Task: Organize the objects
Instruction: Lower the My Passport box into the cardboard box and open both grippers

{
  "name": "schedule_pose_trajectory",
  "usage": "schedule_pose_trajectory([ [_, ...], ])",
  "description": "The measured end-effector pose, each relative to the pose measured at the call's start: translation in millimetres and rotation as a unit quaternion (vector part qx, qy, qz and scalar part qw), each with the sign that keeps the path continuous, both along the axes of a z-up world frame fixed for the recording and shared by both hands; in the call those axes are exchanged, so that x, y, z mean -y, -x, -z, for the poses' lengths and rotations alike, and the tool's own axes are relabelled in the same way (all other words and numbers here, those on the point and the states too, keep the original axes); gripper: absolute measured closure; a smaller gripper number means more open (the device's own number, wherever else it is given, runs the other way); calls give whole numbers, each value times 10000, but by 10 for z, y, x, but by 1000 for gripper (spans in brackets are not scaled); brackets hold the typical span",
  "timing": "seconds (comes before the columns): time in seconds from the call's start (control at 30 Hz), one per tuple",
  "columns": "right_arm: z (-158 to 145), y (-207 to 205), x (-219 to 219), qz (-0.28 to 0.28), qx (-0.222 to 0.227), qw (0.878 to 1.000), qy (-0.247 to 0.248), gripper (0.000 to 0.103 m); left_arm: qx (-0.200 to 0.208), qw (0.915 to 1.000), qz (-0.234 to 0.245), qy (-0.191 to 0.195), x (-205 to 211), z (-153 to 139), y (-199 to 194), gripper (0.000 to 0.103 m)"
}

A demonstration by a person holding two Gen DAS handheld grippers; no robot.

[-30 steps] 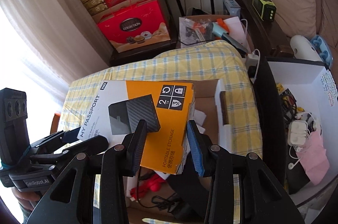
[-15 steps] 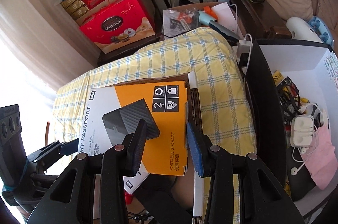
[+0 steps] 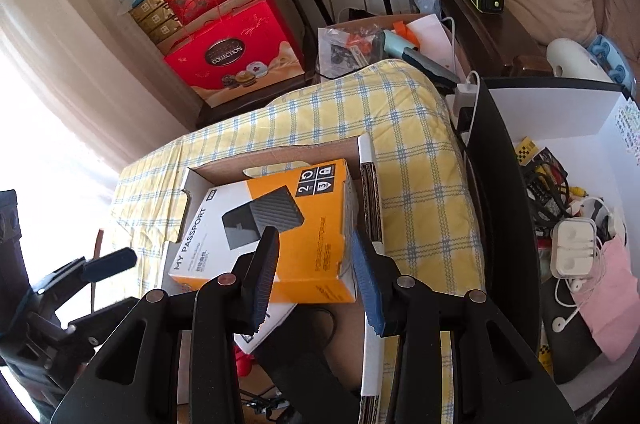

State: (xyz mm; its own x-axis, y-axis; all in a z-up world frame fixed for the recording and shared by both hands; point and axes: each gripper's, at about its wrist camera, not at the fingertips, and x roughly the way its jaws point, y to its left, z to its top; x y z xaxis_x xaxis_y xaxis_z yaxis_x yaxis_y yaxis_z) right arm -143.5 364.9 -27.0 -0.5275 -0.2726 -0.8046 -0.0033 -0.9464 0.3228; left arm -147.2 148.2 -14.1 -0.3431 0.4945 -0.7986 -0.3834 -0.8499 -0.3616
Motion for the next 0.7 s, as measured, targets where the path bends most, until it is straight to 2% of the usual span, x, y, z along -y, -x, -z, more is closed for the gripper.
schedule_pose_trajectory([
  [0.1,-66,-146,25,-18,-82,9997,-212,64,-138,9998,-142,58,173,-88,-63,14],
  [0.17,-106,-268,35,-37,-168,9994,-296,64,-291,9990,-300,160,305,-122,-114,9],
  [0.23,-131,-384,52,-33,-241,9987,-437,61,-388,9979,-468,221,430,-128,-165,7],
  [0.5,-162,-741,165,32,-471,9955,-827,45,-422,9948,-882,280,820,-10,-378,3],
  [0.57,-164,-811,212,58,-527,9942,-935,43,-502,9936,-953,355,886,-8,-462,3],
  [0.7,-166,-987,321,134,-677,9906,-1182,32,-697,9904,-1093,491,981,-24,-656,0],
])
